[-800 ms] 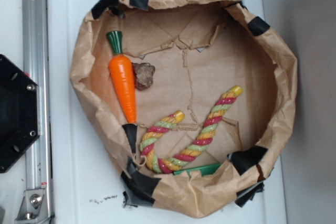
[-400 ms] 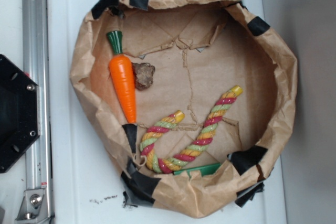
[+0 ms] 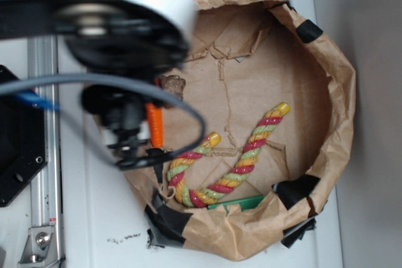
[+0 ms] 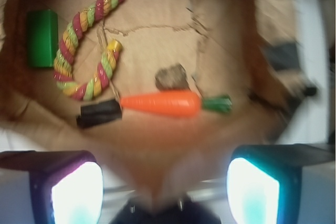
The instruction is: Grab the rock.
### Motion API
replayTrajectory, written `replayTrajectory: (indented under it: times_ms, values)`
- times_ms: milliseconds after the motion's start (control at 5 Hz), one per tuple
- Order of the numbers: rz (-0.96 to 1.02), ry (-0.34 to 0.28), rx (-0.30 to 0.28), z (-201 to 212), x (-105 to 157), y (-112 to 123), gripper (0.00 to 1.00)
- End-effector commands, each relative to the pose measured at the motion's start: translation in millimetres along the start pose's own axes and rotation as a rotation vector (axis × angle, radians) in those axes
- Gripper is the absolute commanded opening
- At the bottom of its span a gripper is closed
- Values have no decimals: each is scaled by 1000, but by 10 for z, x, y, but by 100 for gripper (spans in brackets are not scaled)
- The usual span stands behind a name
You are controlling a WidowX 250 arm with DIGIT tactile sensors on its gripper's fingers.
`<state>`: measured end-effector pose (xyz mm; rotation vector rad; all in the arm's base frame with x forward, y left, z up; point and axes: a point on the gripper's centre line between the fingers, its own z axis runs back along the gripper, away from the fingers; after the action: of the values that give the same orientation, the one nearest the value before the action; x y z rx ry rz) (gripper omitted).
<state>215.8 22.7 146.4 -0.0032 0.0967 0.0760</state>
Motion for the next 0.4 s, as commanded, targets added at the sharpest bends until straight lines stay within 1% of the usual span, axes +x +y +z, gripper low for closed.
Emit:
replayTrajectory:
  times_ms: [0,200]
  values:
    - [-68,-1,-8,-499,531,-93,100]
    - [-114,30,60,-855,396,-148,100]
